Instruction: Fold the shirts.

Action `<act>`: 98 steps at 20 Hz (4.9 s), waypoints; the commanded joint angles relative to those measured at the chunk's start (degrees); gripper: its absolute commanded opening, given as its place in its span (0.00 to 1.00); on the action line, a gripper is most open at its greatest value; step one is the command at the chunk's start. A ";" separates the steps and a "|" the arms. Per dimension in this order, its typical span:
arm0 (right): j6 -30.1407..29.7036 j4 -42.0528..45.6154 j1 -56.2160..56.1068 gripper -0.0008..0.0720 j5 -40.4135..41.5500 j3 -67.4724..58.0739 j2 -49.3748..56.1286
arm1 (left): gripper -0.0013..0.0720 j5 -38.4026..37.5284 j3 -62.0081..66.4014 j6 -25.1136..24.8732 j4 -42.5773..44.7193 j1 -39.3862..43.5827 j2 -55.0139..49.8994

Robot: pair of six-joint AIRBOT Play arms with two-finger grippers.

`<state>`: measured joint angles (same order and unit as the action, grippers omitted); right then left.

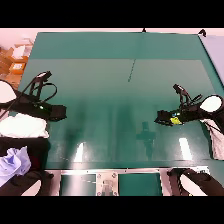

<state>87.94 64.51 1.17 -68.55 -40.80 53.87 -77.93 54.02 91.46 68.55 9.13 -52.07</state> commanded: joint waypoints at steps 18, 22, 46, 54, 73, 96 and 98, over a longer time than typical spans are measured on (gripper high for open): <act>0.04 -0.02 -0.04 0.04 -0.04 0.02 -0.04 | 1.00 5.99 0.11 -1.25 38.12 -14.45 -11.04; 0.04 0.00 -0.04 0.04 -0.04 0.02 -0.04 | 1.00 6.10 0.11 -6.40 35.76 -18.88 -22.47; 0.02 0.00 0.02 0.04 -0.04 0.00 -0.04 | 0.05 -3.21 48.28 -4.48 9.92 12.07 -22.60; 0.04 0.00 0.02 0.25 -0.02 -0.02 -0.04 | 0.54 6.58 45.86 -4.92 -7.08 23.69 -41.59; -9.09 -12.90 1.66 0.64 7.69 -1.05 20.39 | 0.78 18.58 -8.50 -6.95 -20.57 10.47 -21.29; -15.15 -27.91 2.38 0.62 4.00 -24.76 46.64 | 0.05 44.26 -14.97 -10.51 -32.20 19.21 -24.87; -16.26 -28.11 2.67 0.29 4.04 -24.76 46.86 | 0.05 43.36 -14.95 -10.51 -30.88 19.04 -24.55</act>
<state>73.52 38.39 4.01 -64.77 -65.47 99.59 -34.24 38.98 80.88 36.49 28.29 -76.69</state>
